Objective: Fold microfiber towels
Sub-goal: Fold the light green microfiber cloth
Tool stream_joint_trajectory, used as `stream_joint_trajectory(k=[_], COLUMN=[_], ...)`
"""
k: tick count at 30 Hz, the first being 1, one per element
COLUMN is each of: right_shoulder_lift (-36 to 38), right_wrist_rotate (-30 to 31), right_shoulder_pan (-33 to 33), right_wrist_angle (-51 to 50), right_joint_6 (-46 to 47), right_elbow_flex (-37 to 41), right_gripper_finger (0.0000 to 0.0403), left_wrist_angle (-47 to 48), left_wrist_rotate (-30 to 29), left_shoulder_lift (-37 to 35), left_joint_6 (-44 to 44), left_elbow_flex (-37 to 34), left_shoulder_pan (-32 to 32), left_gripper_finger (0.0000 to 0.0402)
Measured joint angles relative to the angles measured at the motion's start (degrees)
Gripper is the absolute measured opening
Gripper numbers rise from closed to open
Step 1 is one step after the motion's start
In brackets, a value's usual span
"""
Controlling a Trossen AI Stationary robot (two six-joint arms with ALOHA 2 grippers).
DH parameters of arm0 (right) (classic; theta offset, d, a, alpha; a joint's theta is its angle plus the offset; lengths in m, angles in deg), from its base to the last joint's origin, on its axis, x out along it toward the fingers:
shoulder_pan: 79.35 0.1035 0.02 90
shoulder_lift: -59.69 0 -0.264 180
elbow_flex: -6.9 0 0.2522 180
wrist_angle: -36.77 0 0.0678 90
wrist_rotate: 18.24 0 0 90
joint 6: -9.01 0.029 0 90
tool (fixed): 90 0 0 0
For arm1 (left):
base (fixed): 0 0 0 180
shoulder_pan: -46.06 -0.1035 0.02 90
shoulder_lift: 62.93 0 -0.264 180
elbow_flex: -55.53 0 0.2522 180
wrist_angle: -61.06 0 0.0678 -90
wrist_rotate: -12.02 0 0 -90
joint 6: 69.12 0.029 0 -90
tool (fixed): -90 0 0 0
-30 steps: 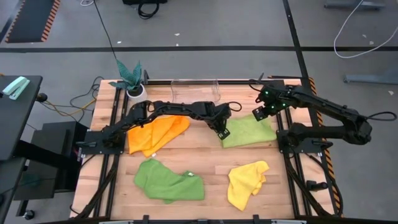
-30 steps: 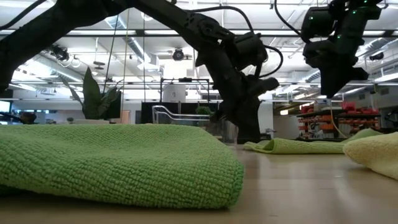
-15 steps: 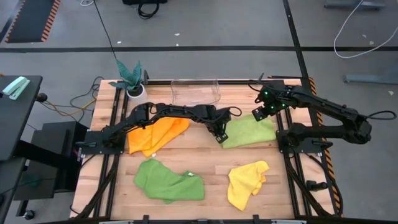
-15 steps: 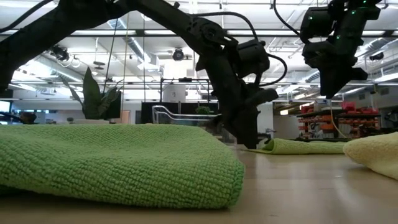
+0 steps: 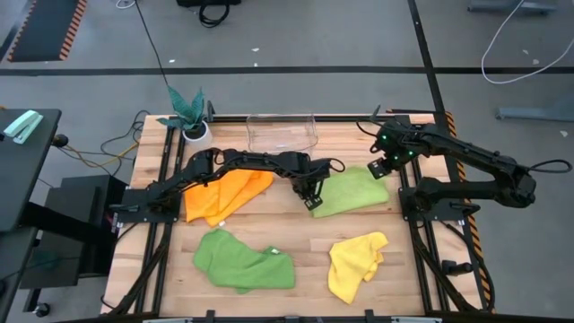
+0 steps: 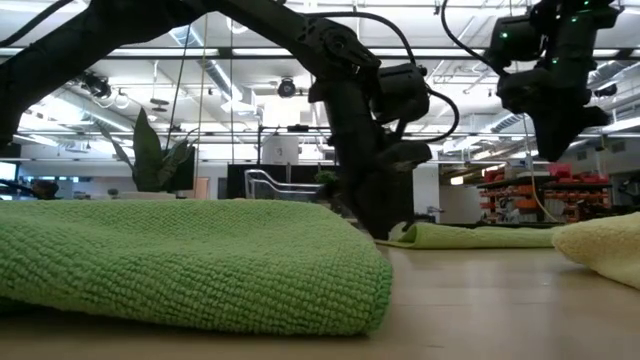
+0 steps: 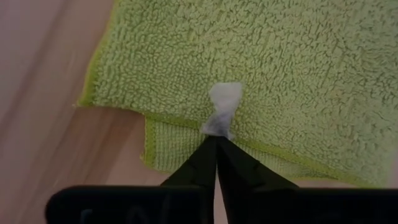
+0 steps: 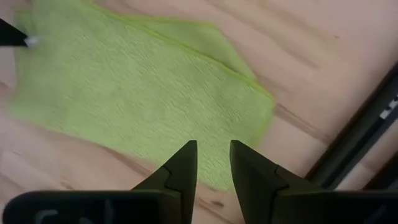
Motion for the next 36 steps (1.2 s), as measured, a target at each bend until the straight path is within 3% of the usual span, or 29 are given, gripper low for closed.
stream_joint_trajectory(k=[7,12,19,27,36], right_shoulder_lift=[0.0,0.0,0.0,0.2,0.9], right_wrist_rotate=[-6.2,-10.2,-15.8,-20.3,-23.0], right_shoulder_pan=[0.0,0.0,-0.1,-1.2,-6.2], right_wrist_angle=[-0.8,-0.6,3.1,11.8,18.6], right_joint_6=[-2.4,-4.6,-5.6,-1.3,0.2], right_elbow_flex=[0.0,0.0,0.2,9.2,16.6], right_gripper_finger=[0.0103,0.0103,0.0103,0.0103,0.0103], left_wrist_angle=[1.3,1.5,1.1,-2.8,-10.7], left_wrist_rotate=[-0.6,-4.7,-5.0,-5.0,-1.8], left_shoulder_lift=[-1.8,-5.1,-7.7,-9.0,-8.2], left_joint_6=[0.0,-0.3,-0.1,0.8,0.5], left_elbow_flex=[-0.3,-0.7,-0.6,-0.4,-0.3], left_shoulder_pan=[0.0,-0.9,-1.4,-1.1,-1.2], left_gripper_finger=[0.0018,0.0007,0.0039,0.0059,0.0047])
